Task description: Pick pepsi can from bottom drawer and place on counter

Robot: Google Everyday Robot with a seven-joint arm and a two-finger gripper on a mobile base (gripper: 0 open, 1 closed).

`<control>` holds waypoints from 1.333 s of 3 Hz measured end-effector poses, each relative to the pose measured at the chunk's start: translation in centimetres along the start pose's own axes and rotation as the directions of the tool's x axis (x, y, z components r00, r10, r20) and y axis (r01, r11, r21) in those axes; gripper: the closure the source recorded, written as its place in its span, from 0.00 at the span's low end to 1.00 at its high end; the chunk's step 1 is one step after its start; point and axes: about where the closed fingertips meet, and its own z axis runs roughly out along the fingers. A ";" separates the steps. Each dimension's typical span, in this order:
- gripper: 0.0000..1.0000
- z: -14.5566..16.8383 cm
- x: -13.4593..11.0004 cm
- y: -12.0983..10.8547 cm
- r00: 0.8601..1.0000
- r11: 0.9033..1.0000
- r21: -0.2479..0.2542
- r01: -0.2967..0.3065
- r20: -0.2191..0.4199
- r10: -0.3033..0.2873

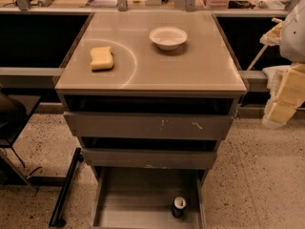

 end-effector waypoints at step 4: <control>0.00 7.9 5.1 6.5 0.978 1.000 0.000 0.005 0.207 -0.005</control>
Offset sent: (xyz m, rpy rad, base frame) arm -0.0136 0.0008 -0.0121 0.0228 -0.0289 0.0491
